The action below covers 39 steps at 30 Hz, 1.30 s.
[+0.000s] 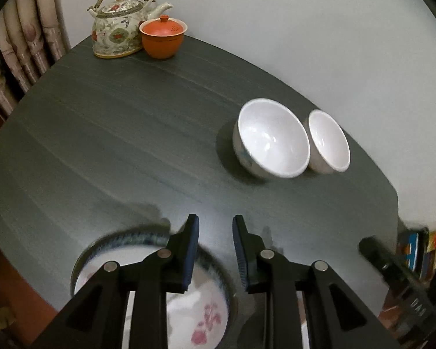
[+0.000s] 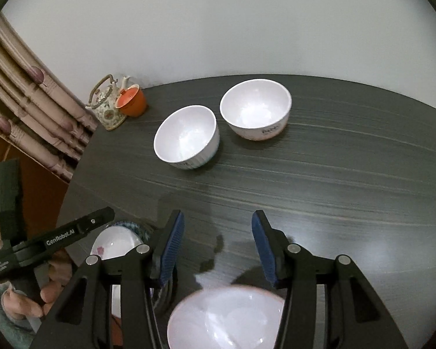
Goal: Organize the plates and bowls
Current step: 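Move both grippers to the white bowl, then grasp the rim of the white bowl with both grippers and lift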
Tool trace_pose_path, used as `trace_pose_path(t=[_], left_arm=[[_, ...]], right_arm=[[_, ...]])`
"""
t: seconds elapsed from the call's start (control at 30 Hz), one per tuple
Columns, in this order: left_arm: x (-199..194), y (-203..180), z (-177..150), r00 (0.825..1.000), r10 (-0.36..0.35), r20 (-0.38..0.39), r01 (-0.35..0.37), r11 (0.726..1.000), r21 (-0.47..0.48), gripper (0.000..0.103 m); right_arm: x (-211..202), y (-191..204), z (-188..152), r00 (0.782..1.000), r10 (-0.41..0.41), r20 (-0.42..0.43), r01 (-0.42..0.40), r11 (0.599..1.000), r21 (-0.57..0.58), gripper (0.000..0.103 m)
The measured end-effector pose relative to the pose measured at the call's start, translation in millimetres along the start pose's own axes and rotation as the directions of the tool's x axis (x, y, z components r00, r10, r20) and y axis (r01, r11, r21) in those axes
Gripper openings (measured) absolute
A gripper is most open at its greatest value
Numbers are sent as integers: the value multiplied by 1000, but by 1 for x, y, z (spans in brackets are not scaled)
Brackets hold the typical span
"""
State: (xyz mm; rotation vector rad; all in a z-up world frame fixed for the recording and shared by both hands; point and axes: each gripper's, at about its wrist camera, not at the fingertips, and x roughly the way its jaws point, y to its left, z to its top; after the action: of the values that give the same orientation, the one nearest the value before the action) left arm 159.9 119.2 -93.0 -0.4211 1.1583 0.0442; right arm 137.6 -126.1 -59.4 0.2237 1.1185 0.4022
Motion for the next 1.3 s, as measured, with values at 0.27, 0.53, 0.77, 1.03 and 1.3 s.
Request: trace_pose_path(t=[0.27,0.53,0.77,1.03,1.3], left_arm=[[32,-2,40,993,-114,-2,114,992,-59,25],[68,-4,73,989,-145,-31,142,986,-83,25],[98,-6,78,987,-137,-80,131,989,-76,25],[116,-14,77,988,-116,-99,111,992,-56,22],[110,-25,56,990,-91,-105,89,996,-18,18]], right_arm=[[52,3,37,997,36,-71,-33,998,53,46],[98,-10,58,989,78,-127,-57,986,157,46],[131,-19,69,980,118,-157,-77,966,245,48],[160,-10,76,976,104,-192,-57,970,236,45],[162,-4,75,976,113,-186,-74,976,205,25]])
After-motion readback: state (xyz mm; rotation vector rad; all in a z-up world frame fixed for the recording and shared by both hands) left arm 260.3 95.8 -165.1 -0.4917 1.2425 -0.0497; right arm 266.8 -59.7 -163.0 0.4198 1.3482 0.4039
